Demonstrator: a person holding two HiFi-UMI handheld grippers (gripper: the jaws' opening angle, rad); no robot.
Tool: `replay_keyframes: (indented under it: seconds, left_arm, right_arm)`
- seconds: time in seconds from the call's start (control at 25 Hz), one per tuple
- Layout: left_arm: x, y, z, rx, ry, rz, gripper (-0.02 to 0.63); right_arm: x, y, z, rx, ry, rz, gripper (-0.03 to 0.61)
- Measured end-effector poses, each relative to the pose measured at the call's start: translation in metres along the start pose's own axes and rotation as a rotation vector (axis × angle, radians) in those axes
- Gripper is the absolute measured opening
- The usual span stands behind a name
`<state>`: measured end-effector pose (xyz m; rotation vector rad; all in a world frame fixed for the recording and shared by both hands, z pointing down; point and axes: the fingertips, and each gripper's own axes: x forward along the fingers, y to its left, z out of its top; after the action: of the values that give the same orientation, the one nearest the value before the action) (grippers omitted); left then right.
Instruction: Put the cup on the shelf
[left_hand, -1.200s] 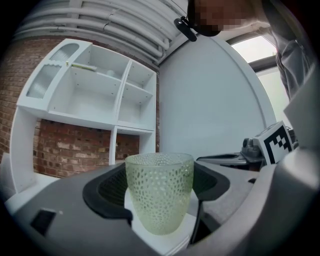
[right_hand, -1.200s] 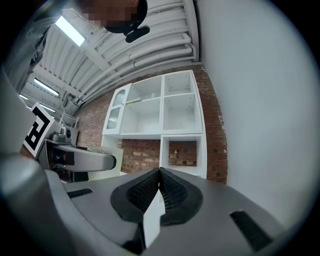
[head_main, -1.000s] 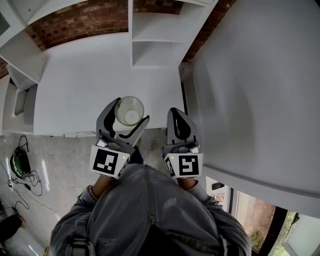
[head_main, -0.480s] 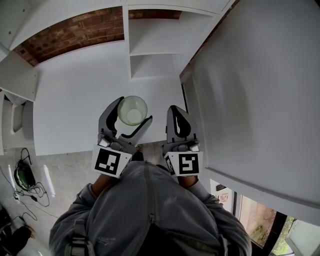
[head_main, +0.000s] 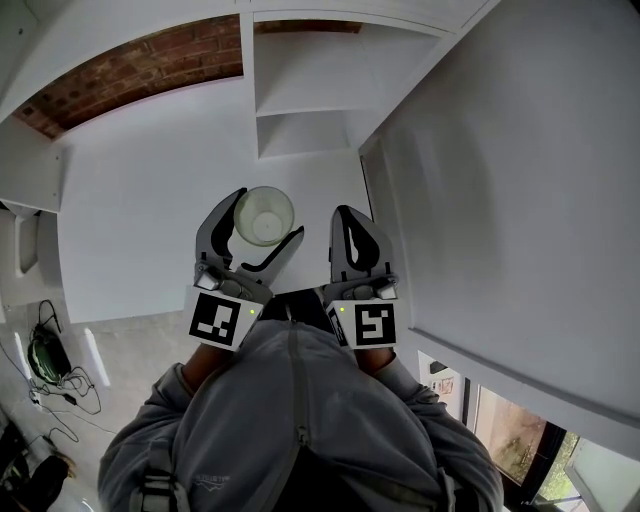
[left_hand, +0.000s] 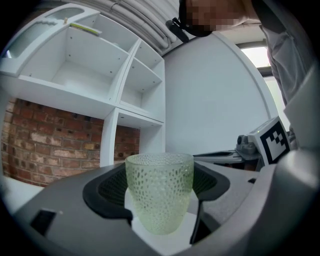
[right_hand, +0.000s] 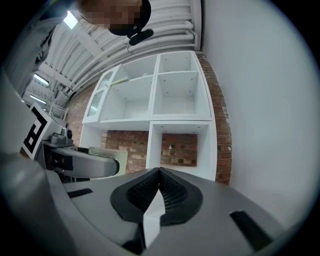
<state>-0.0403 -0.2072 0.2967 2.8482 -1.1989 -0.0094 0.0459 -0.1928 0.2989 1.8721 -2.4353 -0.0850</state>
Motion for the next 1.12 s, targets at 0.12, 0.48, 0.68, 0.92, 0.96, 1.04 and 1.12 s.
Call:
replay_keyframes:
  seconds: [0.12,0.48,0.68,0.92,0.96,1.04,1.12]
  left_arm:
    - [0.006,0.004,-0.005,-0.008,0.001,0.001,0.379]
    - [0.032,0.016,-0.024,-0.012,0.006,0.024,0.379]
    - [0.047,0.026,-0.033,-0.015,-0.001,0.054,0.379]
    - [0.066,0.038,-0.052,-0.004,0.002,0.067,0.379]
    - [0.070,0.039,-0.056,0.002,0.004,0.065,0.379]
    - [0.077,0.042,-0.066,0.004,0.014,0.064,0.379]
    - [0.083,0.046,-0.076,-0.001,0.020,0.066,0.379]
  right_arm:
    - [0.008,0.000,-0.006,-0.003,0.008,0.009,0.026]
    - [0.039,-0.010,-0.027,-0.009,0.026,0.055,0.026]
    - [0.056,-0.016,-0.036,-0.025,0.016,0.085,0.026]
    - [0.072,-0.024,-0.054,-0.048,0.020,0.115,0.026]
    - [0.075,-0.026,-0.057,-0.052,0.019,0.120,0.026]
    - [0.082,-0.027,-0.064,-0.063,0.020,0.132,0.026]
    - [0.090,-0.028,-0.072,-0.051,0.029,0.135,0.026]
